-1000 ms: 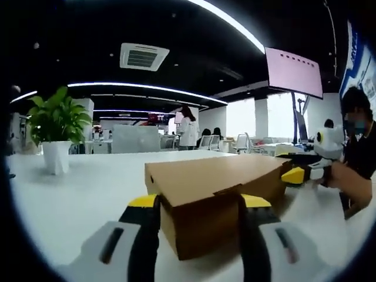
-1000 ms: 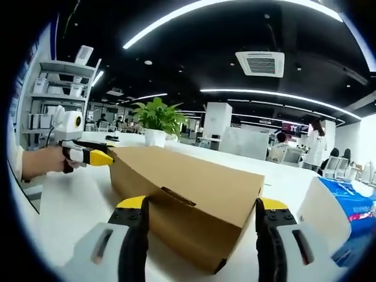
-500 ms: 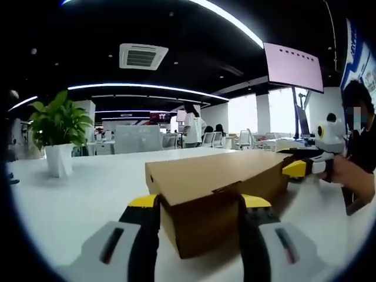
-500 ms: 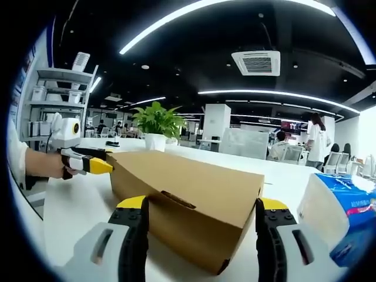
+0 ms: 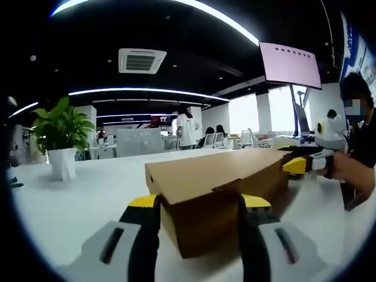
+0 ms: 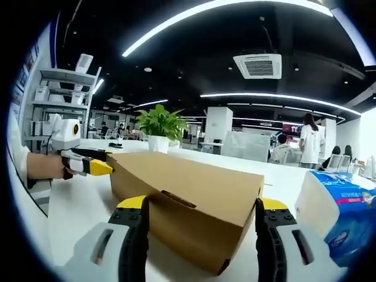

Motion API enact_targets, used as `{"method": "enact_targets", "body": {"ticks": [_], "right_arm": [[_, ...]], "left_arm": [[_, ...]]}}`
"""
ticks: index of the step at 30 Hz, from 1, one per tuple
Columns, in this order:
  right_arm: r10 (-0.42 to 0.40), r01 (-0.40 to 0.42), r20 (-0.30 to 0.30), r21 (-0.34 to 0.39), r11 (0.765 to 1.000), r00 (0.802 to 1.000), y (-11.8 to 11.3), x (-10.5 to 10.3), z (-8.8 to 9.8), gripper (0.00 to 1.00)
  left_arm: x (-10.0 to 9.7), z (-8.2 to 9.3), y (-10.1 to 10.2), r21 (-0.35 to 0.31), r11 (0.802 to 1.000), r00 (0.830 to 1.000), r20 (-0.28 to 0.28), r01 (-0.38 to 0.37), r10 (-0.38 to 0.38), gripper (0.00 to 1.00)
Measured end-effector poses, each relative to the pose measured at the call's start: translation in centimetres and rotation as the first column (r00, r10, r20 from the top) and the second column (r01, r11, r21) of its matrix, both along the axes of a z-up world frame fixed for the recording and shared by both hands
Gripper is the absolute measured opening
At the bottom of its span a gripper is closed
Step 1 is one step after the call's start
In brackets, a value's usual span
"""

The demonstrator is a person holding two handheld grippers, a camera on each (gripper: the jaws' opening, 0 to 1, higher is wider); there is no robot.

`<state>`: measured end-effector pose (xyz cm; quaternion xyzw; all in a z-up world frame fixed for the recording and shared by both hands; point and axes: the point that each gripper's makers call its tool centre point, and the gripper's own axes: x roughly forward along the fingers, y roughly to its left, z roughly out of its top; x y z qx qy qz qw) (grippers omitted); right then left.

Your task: Operate the shoe box by opening the lid, removing the specified soft item, and placing it in the target area until the item is outside and the box remains undamaged.

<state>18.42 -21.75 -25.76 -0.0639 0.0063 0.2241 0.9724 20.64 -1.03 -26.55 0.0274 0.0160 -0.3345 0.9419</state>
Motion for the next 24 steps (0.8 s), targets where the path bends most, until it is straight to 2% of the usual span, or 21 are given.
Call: {"method": "enact_targets", "body": {"ticks": [2, 6, 12, 17, 21, 24], "right_arm": [[0.001, -0.001, 0.006, -0.001, 1.0, 1.0, 0.1, -0.2, 0.0, 0.75], [-0.007, 0.007, 0.001, 0.01, 1.0, 1.0, 0.0, -0.4, 0.0, 0.75], [0.002, -0.002, -0.006, 0.006, 1.0, 1.0, -0.2, -0.9, 0.0, 0.75], [0.02, -0.02, -0.037, -0.018, 1.0, 0.999, -0.8, -1.6, -0.1, 0.74], [0.018, -0.019, -0.03, -0.014, 1.0, 0.999, -1.1, -2.0, -0.3, 0.74], [0.018, -0.018, -0.032, -0.002, 1.0, 0.999, -1.1, -2.0, -0.5, 0.74]], "left_arm": [[-0.3, 0.0, 0.0, 0.009, 1.0, 1.0, 0.005, -0.002, 0.002, 0.54], [-0.5, -0.1, 0.1, -0.026, 1.0, 1.0, 0.014, 0.005, -0.005, 0.53], [-1.2, 0.0, 0.0, -0.015, 1.0, 1.0, 0.021, 0.0, 0.001, 0.52], [-2.2, 0.0, -0.2, -0.011, 1.0, 0.999, 0.024, 0.023, -0.022, 0.5], [-2.9, 0.0, -0.4, -0.003, 1.0, 0.999, 0.024, 0.021, -0.021, 0.5], [-3.2, -0.1, -0.3, 0.025, 0.999, 1.0, 0.023, 0.021, -0.021, 0.5]]}}
